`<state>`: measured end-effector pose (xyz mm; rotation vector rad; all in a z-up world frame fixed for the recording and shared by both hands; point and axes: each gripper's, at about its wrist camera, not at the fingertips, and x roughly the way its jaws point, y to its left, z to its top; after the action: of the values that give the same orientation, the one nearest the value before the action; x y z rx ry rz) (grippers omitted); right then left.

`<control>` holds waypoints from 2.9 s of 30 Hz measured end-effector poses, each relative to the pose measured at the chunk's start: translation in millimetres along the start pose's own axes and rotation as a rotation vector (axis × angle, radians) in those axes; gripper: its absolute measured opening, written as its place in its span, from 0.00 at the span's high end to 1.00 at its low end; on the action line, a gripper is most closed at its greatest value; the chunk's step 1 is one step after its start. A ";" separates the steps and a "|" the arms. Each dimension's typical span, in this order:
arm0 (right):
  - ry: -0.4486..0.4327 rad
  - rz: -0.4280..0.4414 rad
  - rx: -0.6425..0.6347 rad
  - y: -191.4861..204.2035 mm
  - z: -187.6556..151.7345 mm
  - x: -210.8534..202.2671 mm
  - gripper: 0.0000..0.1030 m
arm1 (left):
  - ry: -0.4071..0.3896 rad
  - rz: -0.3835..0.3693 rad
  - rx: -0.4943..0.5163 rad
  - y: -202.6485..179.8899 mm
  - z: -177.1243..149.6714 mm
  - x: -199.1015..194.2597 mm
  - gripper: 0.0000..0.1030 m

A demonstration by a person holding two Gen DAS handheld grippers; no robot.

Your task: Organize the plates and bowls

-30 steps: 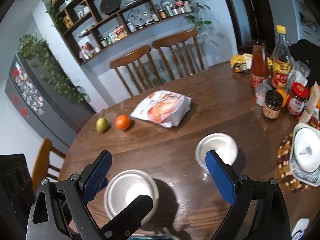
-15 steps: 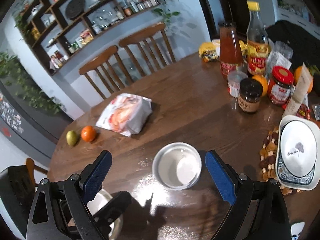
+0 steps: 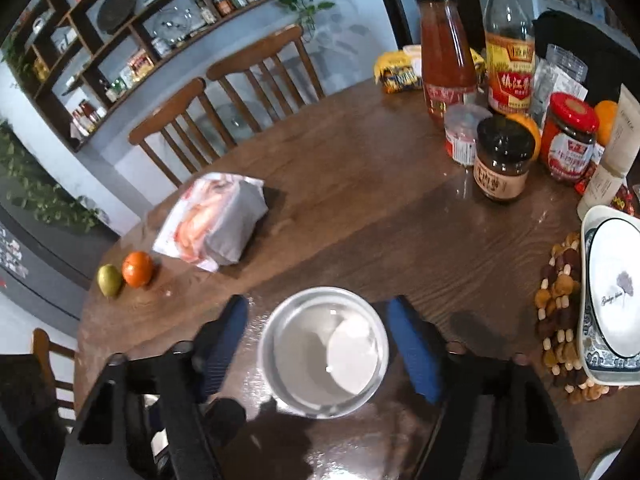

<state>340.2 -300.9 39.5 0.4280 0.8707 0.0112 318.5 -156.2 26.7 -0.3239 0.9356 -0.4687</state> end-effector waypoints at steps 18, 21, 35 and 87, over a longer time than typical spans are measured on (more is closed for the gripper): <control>0.034 -0.143 -0.090 5.6 -5.3 21.1 0.54 | 0.070 0.066 -0.002 11.1 -1.1 16.5 0.34; 0.051 -0.146 -0.100 6.2 -6.9 23.4 0.54 | 0.066 0.070 -0.011 13.8 0.4 14.6 0.34; 0.128 -0.052 -0.093 8.0 -12.2 34.9 0.54 | 0.062 0.105 0.010 16.7 -0.3 20.4 0.34; 0.153 0.098 -0.100 30.0 -17.5 19.1 0.67 | -0.008 0.141 0.050 -2.2 -6.6 -0.1 0.47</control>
<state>344.6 -263.8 26.6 0.3791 0.9944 0.1790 312.5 -158.4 24.1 -0.2129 0.9312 -0.3608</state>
